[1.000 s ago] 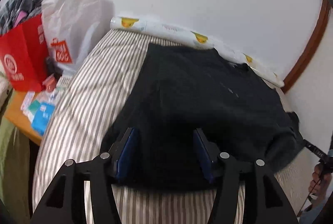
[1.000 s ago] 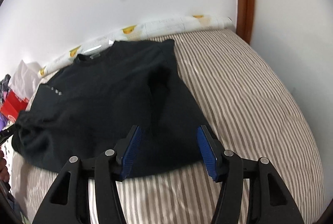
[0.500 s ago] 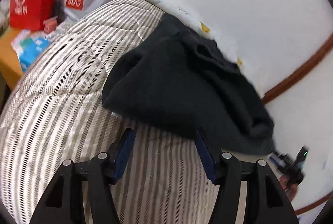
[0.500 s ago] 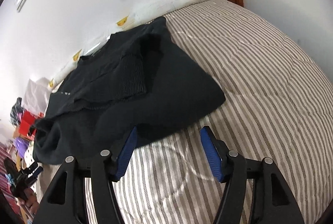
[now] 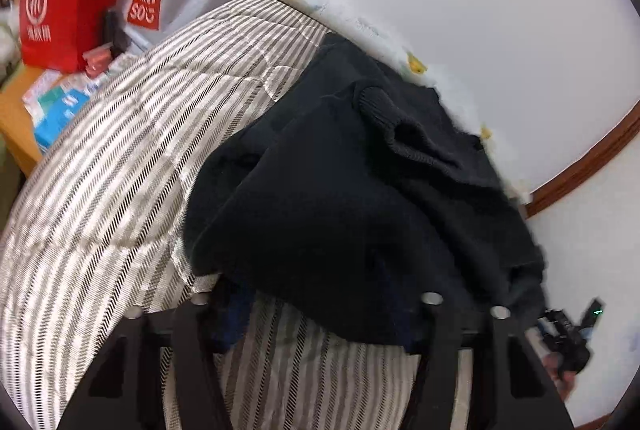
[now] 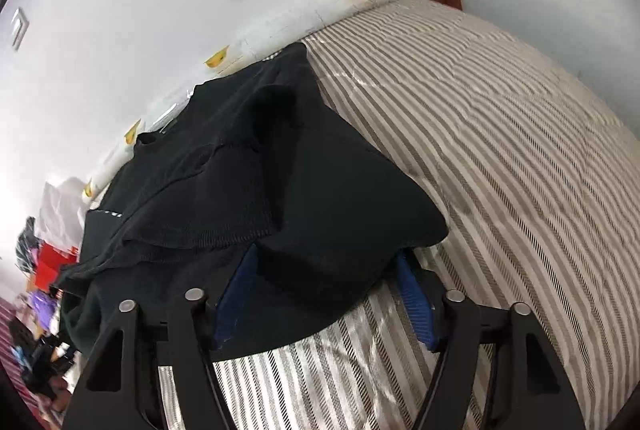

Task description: Fold small clothes

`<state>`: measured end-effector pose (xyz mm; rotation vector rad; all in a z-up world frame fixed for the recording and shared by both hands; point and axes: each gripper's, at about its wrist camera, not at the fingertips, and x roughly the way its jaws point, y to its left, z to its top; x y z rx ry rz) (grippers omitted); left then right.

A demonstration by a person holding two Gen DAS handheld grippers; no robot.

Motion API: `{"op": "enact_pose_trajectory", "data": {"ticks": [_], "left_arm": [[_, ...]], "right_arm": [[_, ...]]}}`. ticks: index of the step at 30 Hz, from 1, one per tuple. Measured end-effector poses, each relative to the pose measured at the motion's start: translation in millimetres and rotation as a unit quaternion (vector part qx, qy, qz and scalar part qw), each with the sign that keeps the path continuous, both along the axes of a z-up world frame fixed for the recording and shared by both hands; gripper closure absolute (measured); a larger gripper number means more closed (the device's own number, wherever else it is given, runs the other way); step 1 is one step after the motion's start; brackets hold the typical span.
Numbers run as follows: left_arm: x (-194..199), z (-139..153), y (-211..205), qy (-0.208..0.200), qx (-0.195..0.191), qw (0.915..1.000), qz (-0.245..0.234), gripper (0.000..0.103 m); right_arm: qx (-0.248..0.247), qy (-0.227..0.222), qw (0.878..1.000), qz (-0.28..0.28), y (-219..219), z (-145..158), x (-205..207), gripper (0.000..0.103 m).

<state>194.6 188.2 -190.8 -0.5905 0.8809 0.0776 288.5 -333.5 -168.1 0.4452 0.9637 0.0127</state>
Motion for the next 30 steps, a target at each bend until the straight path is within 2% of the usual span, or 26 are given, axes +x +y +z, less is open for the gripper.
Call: {"op": "enact_pose_trajectory", "data": {"ticks": [1, 2, 5, 12, 21, 30], "left_arm": [[1.3, 0.2, -2.6, 0.006, 0.013, 0.9999, 0.002, 0.07], [2.1, -0.2, -4.1, 0.01, 0.012, 0.9999, -0.002, 0.084], [-0.6, 4.7, -7.7, 0.019, 0.029, 0.9994, 0.004, 0.091], [-27.5, 18.7, -14.2, 0.009, 0.058, 0.9982, -0.005, 0.096], [-82.8, 21.6, -31.7, 0.003, 0.08, 0.9963, -0.031, 0.096], [-142.1, 14.8, -46.9, -0.002, 0.083, 0.9946, -0.063, 0.096]], "right_arm": [[-0.01, -0.003, 1.0, 0.001, 0.3, 0.4, -0.1, 0.071], [-0.02, -0.006, 1.0, 0.005, 0.8, 0.9, -0.4, 0.081], [-0.011, -0.022, 1.0, 0.015, -3.6, 5.7, -6.8, 0.089], [-0.008, -0.044, 0.999, 0.025, -8.5, 22.2, -33.5, 0.09], [-0.035, -0.056, 0.996, 0.054, -14.4, 46.5, -86.7, 0.09], [-0.063, -0.04, 0.995, 0.07, -27.9, 45.7, -146.5, 0.09]]}}
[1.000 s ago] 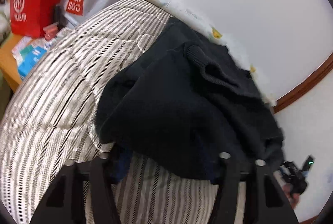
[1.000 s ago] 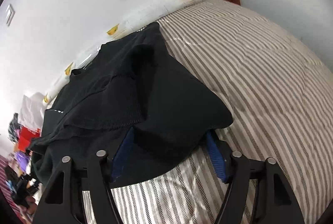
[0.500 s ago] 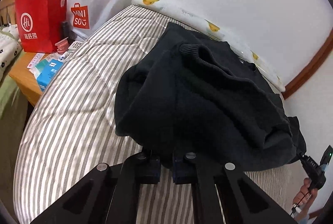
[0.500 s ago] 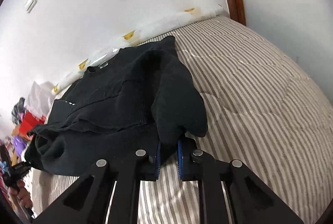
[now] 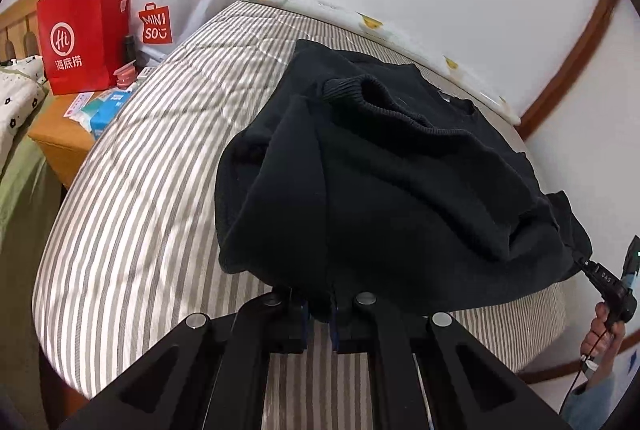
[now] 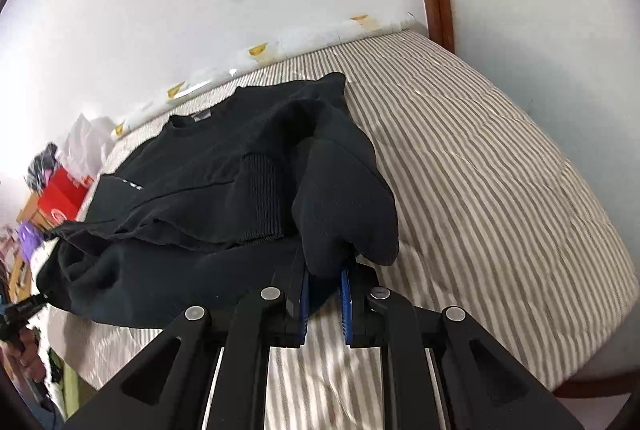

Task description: Fold small clothes

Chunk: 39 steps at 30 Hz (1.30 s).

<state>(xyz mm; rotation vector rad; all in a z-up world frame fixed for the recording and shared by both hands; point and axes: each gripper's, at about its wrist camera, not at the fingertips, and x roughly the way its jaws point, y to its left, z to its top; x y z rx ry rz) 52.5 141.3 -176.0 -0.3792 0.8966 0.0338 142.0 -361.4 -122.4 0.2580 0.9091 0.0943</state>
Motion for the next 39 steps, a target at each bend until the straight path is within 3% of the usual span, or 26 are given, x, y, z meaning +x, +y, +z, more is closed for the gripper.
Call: {"op": "enact_pose_trajectory", "data": {"ticks": [3, 5, 7, 14, 17, 20, 25, 30, 35, 39], "left_arm": [[-8.6, -5.8, -1.3, 0.003, 0.003, 0.9999, -0.014, 0.095], [-10.3, -9.2, -0.1, 0.011, 0.002, 0.9998, -0.019, 0.094], [-13.2, -10.0, 3.3, 0.016, -0.006, 0.9997, -0.019, 0.091], [-38.0, -0.5, 4.5, 0.02, 0.007, 0.999, -0.04, 0.088], [-55.4, 14.2, -4.5, -0.008, 0.006, 0.996, -0.089, 0.088], [-67.6, 31.4, -11.6, -0.049, 0.025, 0.9941, -0.093, 0.088], [-47.8, 35.7, -17.0, -0.048, 0.062, 0.9938, -0.079, 0.088], [-11.1, 32.0, -18.6, -0.036, 0.053, 0.9952, -0.073, 0.088], [22.3, 32.0, -24.1, -0.039, 0.051, 0.9943, -0.086, 0.088], [51.5, 26.1, -30.9, -0.022, 0.083, 0.9924, -0.088, 0.088]], "right_arm": [[-0.006, 0.004, 1.0, -0.001, -2.5, -3.6, -13.3, 0.089], [-0.01, 0.017, 1.0, -0.005, -4.7, -8.7, -16.6, 0.08], [-0.016, 0.028, 0.999, -0.013, -8.1, -10.2, -20.3, 0.079], [-0.064, -0.037, 0.997, 0.001, 6.0, 34.6, -40.8, 0.076], [-0.04, -0.031, 0.997, 0.053, 30.6, 34.5, -31.8, 0.077], [-0.031, -0.009, 0.995, 0.091, 56.8, 17.1, -17.6, 0.085], [-0.044, 0.019, 0.995, 0.091, 68.9, -11.4, 5.1, 0.092], [-0.059, 0.041, 0.993, 0.091, 71.7, -11.8, 9.8, 0.094], [-0.081, 0.044, 0.991, 0.097, 74.6, -14.6, 12.5, 0.094], [-0.092, 0.032, 0.992, 0.084, 79.8, -16.6, 25.3, 0.094]]}}
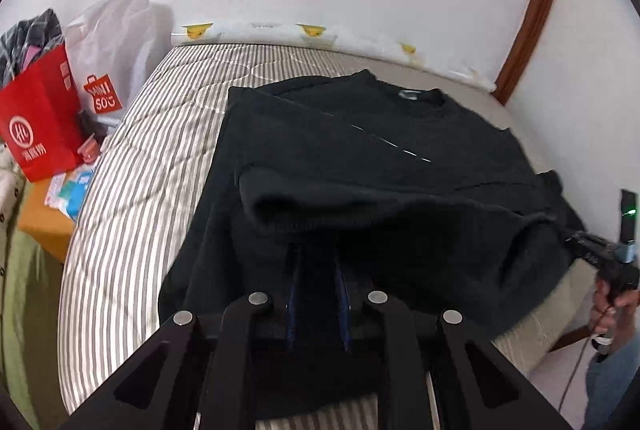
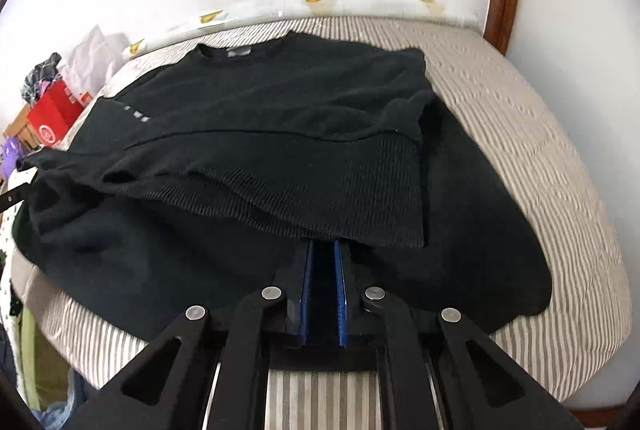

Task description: Fold small clothes

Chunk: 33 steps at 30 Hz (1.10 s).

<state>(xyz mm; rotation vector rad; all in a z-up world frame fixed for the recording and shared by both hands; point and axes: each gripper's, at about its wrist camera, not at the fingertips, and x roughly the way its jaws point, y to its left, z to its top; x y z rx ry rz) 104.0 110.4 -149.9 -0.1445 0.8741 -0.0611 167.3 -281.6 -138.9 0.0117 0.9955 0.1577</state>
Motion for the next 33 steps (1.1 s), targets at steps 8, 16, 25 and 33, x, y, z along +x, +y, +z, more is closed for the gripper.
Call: {"op": "enact_pose_trajectory", "data": {"ticks": [8, 16, 25, 33], "left_arm": [[52.8, 1.0, 2.3, -0.001, 0.011, 0.9999, 0.007, 0.088], [88.1, -4.8, 17.9, 0.019, -0.009, 0.9993, 0.032, 0.088], [84.3, -0.6, 25.7, 0.018, 0.026, 0.9992, 0.026, 0.079], [94.8, -12.1, 31.3, 0.038, 0.013, 0.9992, 0.001, 0.067]], "right_arm": [[0.039, -0.01, 0.998, -0.038, -7.0, 5.0, 54.3, 0.094], [0.055, 0.001, 0.997, -0.055, -6.2, 8.1, 123.7, 0.094], [0.037, -0.106, 0.992, -0.063, -21.9, 70.1, 120.3, 0.076], [0.007, -0.066, 0.998, -0.002, -21.1, 45.5, 116.2, 0.044]]}}
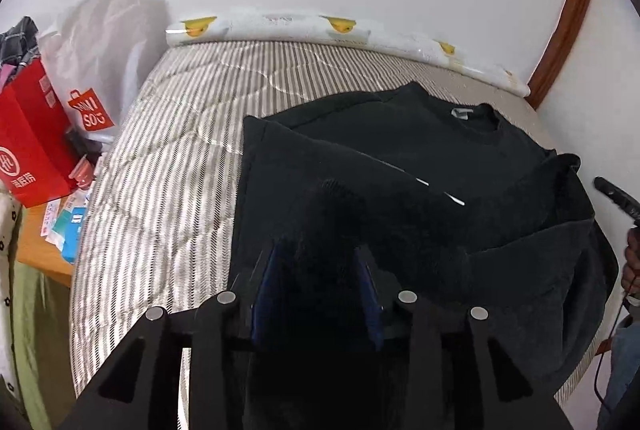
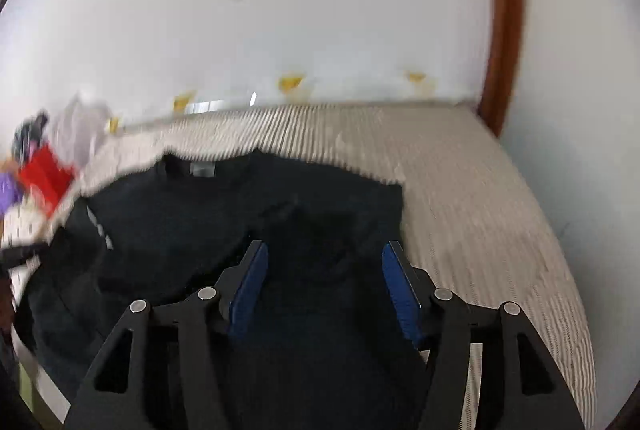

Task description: Fold small clothes

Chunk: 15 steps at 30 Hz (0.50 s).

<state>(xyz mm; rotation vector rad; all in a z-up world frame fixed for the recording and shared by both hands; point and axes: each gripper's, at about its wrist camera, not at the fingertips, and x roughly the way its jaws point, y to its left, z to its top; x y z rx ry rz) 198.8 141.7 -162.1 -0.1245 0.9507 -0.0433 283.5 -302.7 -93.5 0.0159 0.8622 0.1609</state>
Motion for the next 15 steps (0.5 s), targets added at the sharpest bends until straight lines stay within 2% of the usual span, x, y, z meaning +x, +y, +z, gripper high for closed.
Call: {"op": "enact_pose_trajectory", "data": {"ticks": [4, 6, 9, 12, 13, 14, 15], "left_arm": [[4.1, 0.3, -4.3, -0.001, 0.02, 0.9995, -0.023, 0.067], [8.1, 0.8, -3.5, -0.004, 0.031, 0.9991, -0.027, 0.067], [20.3, -4.2, 2.8, 0.015, 0.007, 0.9992, -0.036, 0.067], [29.7, -10.8, 5.4, 0.029, -0.022, 0.9984, -0.044, 0.067], [31.1, -11.9, 4.6, 0.031, -0.025, 0.9982, -0.044, 0.067], [32.2, -11.5, 2.6, 0.03, -0.026, 0.9981, -0.046, 0.076], [31.1, -9.6, -0.3, 0.024, -0.022, 0.9983, -0.05, 0.091]], "right_arm": [[-0.018, 0.02, 1.0, 0.011, 9.2, -22.5, 21.5, 0.044], [-0.001, 0.022, 1.0, 0.014, 8.0, -27.1, 32.9, 0.044], [0.031, 0.057, 0.997, 0.043, 7.9, -40.2, 56.8, 0.044], [0.037, 0.079, 0.994, 0.064, 14.6, -53.3, 69.7, 0.045], [0.036, 0.084, 0.994, 0.067, 16.4, -56.2, 71.7, 0.051], [0.031, 0.084, 0.994, 0.066, 18.5, -58.2, 72.3, 0.069], [0.028, 0.083, 0.994, 0.069, 20.4, -58.8, 71.7, 0.078]]}}
